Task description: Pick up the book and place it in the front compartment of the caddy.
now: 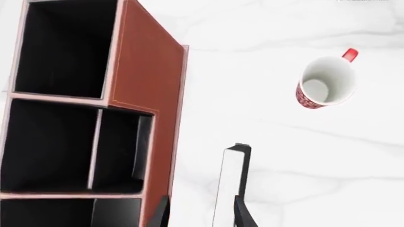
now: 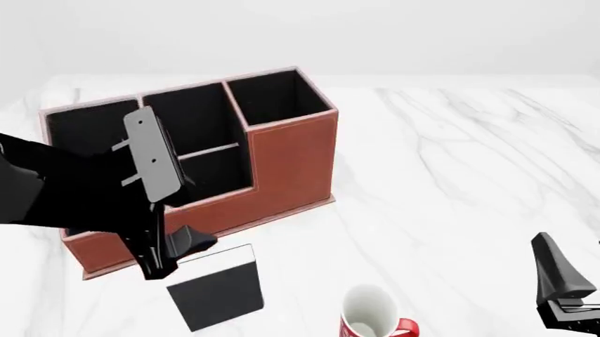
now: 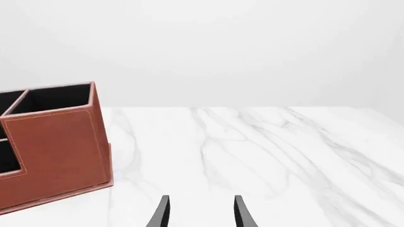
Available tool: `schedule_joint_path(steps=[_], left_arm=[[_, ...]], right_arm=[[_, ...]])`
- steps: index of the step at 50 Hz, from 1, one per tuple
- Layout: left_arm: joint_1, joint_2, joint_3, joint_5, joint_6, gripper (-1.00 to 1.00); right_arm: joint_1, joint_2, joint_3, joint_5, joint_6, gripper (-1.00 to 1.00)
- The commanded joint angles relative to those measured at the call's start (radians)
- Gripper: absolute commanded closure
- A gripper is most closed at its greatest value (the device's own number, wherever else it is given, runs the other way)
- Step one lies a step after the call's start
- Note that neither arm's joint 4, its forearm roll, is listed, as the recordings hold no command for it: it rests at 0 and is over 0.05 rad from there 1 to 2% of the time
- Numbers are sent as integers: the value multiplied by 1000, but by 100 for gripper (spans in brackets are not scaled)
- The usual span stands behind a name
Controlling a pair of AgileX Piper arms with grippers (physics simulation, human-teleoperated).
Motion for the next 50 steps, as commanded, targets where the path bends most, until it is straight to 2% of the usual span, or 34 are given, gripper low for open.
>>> schedule_joint_path(steps=[1, 13, 17, 50], left_arm=[[-19, -35, 33, -18, -37, -100], [-37, -30, 50, -51, -75, -100], [-41, -28, 82, -73, -84, -100], [-54, 4, 159, -153, -129, -100]], right_arm=[[0, -2, 0, 0, -1, -100], [0, -2, 0, 0, -1, -100], [0, -2, 0, 0, -1, -100], [0, -2, 0, 0, -1, -100]])
